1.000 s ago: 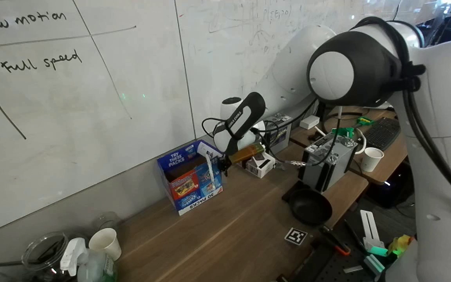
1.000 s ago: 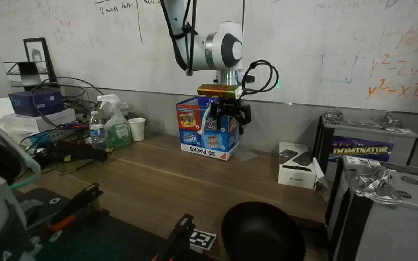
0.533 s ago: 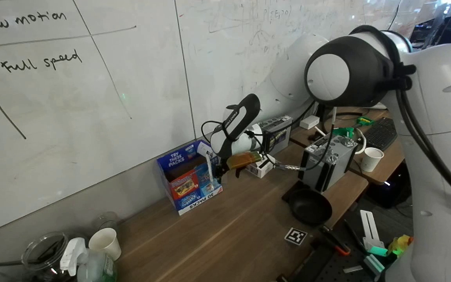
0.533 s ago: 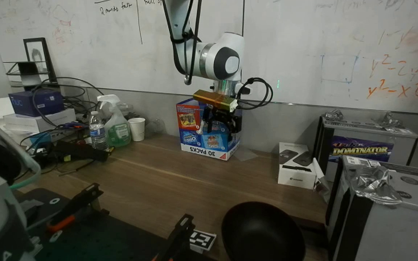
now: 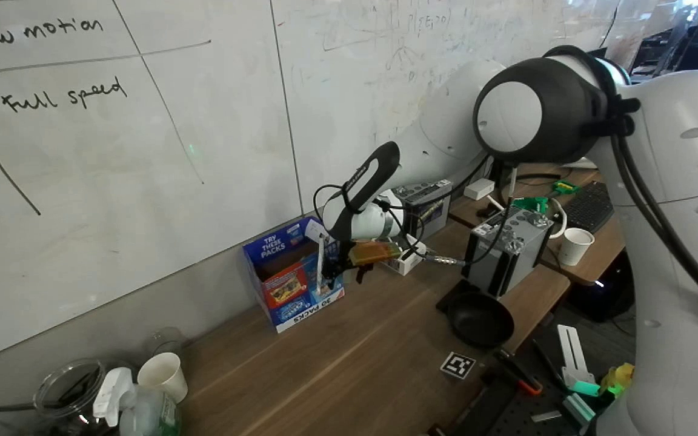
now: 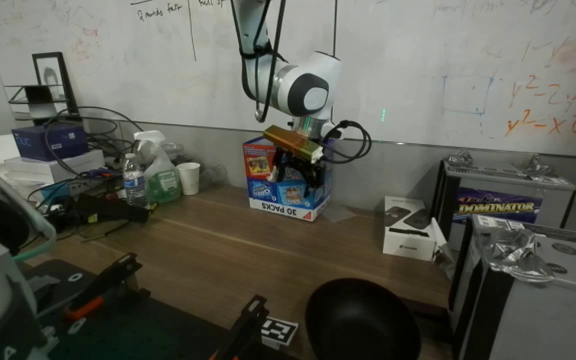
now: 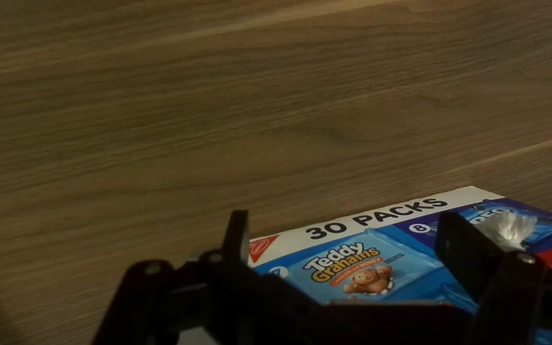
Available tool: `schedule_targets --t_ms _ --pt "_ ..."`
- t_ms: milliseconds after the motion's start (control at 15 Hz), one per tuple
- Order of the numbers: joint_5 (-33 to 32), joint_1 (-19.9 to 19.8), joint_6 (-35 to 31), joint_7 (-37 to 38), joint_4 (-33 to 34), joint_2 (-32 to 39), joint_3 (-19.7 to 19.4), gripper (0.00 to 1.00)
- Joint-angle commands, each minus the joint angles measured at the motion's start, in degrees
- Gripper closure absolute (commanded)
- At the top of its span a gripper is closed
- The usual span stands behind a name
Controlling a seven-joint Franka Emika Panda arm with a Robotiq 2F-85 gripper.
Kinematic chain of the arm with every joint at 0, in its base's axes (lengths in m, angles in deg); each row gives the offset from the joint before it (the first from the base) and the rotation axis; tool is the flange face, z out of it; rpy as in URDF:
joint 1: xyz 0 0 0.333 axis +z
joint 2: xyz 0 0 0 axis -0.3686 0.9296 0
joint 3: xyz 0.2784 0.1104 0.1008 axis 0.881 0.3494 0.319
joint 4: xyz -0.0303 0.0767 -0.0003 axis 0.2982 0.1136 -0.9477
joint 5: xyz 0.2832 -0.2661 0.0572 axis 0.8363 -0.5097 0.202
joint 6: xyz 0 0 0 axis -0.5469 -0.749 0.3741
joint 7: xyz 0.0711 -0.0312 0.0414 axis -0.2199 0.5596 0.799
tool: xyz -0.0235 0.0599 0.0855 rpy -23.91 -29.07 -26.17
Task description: Put the ropes in the box
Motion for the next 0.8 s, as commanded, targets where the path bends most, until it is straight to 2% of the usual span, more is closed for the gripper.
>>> schedule_targets --t_ms 0,333,733 --pt "4.69 -3.06 -0.29 -4.69 2.23 1.93 3.50 0.00" --pt "9.71 -4.93 -3.01 -8.41 2.88 3.29 6.85 0.00" --pt "12.70 -6.12 -8.54 -11.61 1.38 2.53 10.91 0.00"
